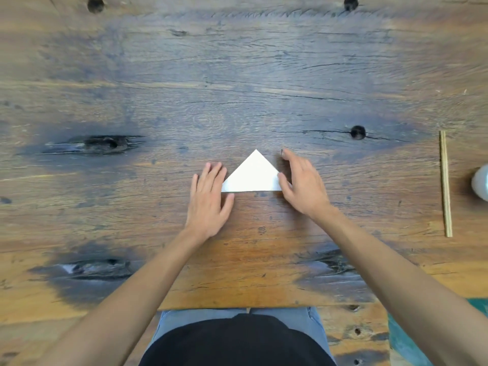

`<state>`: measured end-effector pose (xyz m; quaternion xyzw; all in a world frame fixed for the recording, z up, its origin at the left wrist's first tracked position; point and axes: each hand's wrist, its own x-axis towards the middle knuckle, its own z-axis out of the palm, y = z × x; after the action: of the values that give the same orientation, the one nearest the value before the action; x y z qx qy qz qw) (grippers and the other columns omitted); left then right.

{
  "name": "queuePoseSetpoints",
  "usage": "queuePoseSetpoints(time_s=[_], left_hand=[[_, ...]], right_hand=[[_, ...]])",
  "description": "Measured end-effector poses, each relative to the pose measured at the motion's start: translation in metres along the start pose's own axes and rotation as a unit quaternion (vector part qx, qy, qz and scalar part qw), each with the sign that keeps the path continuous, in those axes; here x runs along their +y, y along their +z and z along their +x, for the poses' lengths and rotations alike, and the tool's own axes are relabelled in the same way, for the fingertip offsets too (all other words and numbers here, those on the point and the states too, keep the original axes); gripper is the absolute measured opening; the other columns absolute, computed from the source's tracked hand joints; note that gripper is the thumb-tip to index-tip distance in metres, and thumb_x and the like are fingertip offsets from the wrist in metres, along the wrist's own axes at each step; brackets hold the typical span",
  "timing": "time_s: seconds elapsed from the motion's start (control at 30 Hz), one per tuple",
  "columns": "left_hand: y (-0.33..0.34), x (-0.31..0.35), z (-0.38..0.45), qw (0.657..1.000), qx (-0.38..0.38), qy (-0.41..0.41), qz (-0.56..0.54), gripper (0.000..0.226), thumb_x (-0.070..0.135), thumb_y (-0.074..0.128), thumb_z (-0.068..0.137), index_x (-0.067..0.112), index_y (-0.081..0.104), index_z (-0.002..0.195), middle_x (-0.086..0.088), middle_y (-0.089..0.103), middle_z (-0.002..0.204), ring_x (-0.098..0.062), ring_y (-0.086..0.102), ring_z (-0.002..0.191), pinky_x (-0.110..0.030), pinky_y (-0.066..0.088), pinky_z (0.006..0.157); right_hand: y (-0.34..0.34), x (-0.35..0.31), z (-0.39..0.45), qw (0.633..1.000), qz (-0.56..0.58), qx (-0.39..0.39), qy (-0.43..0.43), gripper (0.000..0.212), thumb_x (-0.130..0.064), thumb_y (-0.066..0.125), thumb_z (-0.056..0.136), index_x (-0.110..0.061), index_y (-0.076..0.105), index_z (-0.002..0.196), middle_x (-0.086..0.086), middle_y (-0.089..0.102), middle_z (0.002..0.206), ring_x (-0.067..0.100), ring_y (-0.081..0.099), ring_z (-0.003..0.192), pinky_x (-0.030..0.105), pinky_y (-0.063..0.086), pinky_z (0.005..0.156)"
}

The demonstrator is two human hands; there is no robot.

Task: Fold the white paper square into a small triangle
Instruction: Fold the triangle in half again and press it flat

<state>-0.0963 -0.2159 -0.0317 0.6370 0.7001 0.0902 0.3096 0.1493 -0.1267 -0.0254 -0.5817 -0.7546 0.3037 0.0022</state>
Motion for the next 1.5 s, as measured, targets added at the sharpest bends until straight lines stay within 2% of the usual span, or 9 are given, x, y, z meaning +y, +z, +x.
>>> queuePoseSetpoints(time_s=[0.13,0.5,0.73,0.87,1.07,1.17,1.27,1.4,1.5], left_hand=[[-0.001,0.033,0.02,0.992,0.003,-0.057,-0.112,0.072,0.031,0.063,0.098,0.009,0.032,0.159,-0.004,0.033,0.168,-0.023,0.015,0.16,-0.047,0.015,0.13],[0.008,0.026,0.033,0.995,0.001,-0.071,-0.075,0.072,0.03,0.066,0.092,0.018,0.037,0.156,0.002,0.041,0.16,-0.021,0.028,0.153,-0.043,0.027,0.121],[0.007,0.023,0.035,0.995,0.003,-0.066,-0.079,0.073,0.032,0.068,0.09,0.019,0.038,0.155,0.001,0.043,0.156,-0.022,0.032,0.149,-0.042,0.028,0.118],[-0.002,0.023,0.044,0.992,0.011,-0.073,-0.106,0.07,0.039,0.069,0.089,0.023,0.043,0.152,0.004,0.049,0.147,-0.019,0.037,0.137,-0.04,0.032,0.11],[-0.026,0.026,0.071,0.982,-0.077,-0.014,-0.173,0.048,0.037,0.076,0.089,0.022,0.066,0.134,0.004,0.069,0.132,-0.022,0.054,0.129,-0.041,0.043,0.108],[-0.036,0.033,0.075,0.968,-0.138,-0.01,-0.21,0.02,0.033,0.073,0.093,0.021,0.077,0.109,0.003,0.079,0.103,-0.019,0.07,0.101,-0.038,0.052,0.091],[-0.046,0.043,0.068,0.965,-0.128,-0.006,-0.227,0.014,0.032,0.07,0.097,0.019,0.078,0.096,0.011,0.07,0.078,-0.007,0.064,0.077,-0.031,0.045,0.074],[-0.055,0.062,0.058,0.962,-0.143,0.015,-0.234,0.017,0.028,0.069,0.098,0.013,0.077,0.096,-0.003,0.075,0.086,-0.018,0.069,0.086,-0.04,0.051,0.082],[-0.059,0.074,0.049,0.946,-0.163,0.013,-0.281,0.014,0.023,0.069,0.098,0.012,0.077,0.094,-0.008,0.076,0.089,-0.011,0.065,0.081,-0.04,0.051,0.079]], right_hand=[[-0.011,-0.036,0.031,0.998,0.061,-0.022,0.005,0.06,-0.018,0.059,0.097,-0.011,0.041,0.153,0.009,0.063,0.135,0.03,0.056,0.126,0.045,0.047,0.107],[0.001,-0.055,0.064,0.986,0.115,-0.067,0.098,0.054,-0.021,0.07,0.09,-0.015,0.053,0.14,-0.006,0.06,0.109,0.024,0.059,0.115,0.046,0.046,0.106],[-0.001,-0.055,0.069,0.978,0.164,-0.06,0.113,0.049,-0.019,0.078,0.087,-0.02,0.06,0.133,-0.006,0.062,0.105,0.003,0.057,0.076,0.015,0.046,0.077],[-0.007,-0.053,0.069,0.976,0.171,-0.09,0.103,0.037,-0.017,0.076,0.089,-0.02,0.068,0.125,-0.007,0.068,0.095,0.01,0.06,0.08,0.025,0.05,0.084],[-0.022,-0.055,0.055,0.967,0.234,-0.084,0.052,0.027,-0.008,0.079,0.088,-0.028,0.069,0.104,-0.014,0.069,0.082,-0.004,0.062,0.072,0.009,0.048,0.076],[-0.032,-0.053,0.041,0.963,0.26,-0.064,0.035,0.026,-0.008,0.081,0.087,-0.026,0.07,0.103,-0.015,0.071,0.083,-0.008,0.065,0.075,0.005,0.047,0.076],[-0.042,-0.049,0.027,0.958,0.279,-0.052,0.027,0.025,-0.015,0.085,0.085,-0.025,0.072,0.105,-0.016,0.073,0.088,-0.008,0.065,0.082,0.005,0.046,0.079],[-0.06,-0.031,0.008,0.96,0.261,-0.099,0.024,0.031,-0.022,0.086,0.085,-0.02,0.076,0.115,-0.014,0.075,0.108,-0.005,0.067,0.1,0.011,0.046,0.093],[-0.076,-0.012,-0.009,0.96,0.246,-0.13,0.025,0.02,-0.023,0.083,0.088,-0.02,0.08,0.108,-0.012,0.079,0.102,-0.006,0.069,0.095,0.013,0.048,0.089]])
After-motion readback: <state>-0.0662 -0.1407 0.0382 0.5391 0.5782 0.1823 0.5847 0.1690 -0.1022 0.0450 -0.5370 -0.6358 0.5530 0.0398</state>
